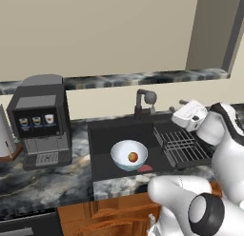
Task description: Pick the apple from the cabinet and place it in the bowl. Then pick the bowl and place it in the sink. Then turn on the sink facuet.
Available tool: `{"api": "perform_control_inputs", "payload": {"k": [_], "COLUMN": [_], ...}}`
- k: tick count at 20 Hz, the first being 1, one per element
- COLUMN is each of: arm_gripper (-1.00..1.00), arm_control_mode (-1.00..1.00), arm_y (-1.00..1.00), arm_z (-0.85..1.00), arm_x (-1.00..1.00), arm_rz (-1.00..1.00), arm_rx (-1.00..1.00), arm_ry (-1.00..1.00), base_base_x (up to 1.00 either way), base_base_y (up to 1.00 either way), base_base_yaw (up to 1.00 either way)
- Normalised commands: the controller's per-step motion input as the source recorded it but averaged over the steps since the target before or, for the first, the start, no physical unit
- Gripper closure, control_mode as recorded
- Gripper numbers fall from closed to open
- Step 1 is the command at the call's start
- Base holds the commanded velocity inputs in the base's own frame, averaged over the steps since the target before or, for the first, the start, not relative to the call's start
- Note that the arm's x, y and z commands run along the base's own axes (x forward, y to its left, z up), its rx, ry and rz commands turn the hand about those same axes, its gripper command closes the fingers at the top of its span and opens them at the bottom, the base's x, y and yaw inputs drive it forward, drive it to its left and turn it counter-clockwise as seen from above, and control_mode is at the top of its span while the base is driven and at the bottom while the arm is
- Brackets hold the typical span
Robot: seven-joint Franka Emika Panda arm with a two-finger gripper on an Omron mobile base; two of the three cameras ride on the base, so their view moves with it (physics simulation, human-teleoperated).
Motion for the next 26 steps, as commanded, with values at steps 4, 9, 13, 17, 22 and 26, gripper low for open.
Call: {"api": "perform_control_inputs", "payload": {"k": [4, 9, 13, 17, 22, 26], "arm_gripper": [-1.00, -1.00, -1.00, -1.00, -1.00, -1.00], "arm_control_mode": [-1.00, -1.00, -1.00, -1.00, -1.00, -1.00], "arm_y": [-0.40, -0.53, -0.20, 0.00, 0.05, 0.02], "arm_z": [-0.26, -0.34, -0.37, -0.32, -0.49, -0.33], "arm_x": [0.68, 0.48, 0.62, 0.57, 0.37, 0.39], "arm_rz": [0.04, 0.10, 0.06, 0.00, 0.03, 0.02], "arm_rx": [0.11, 0.08, 0.01, 0.00, -0.03, -0.01], "arm_ry": [0.15, 0.06, 0.01, -0.01, -0.03, -0.03], "base_base_x": [0.00, 0.00, 0.00, 0.00, 0.00, 0.00], "base_base_y": [0.00, 0.00, 0.00, 0.00, 0.00, 0.00], "base_base_yaw": [0.00, 0.00, 0.00, 0.00, 0.00, 0.00]}}
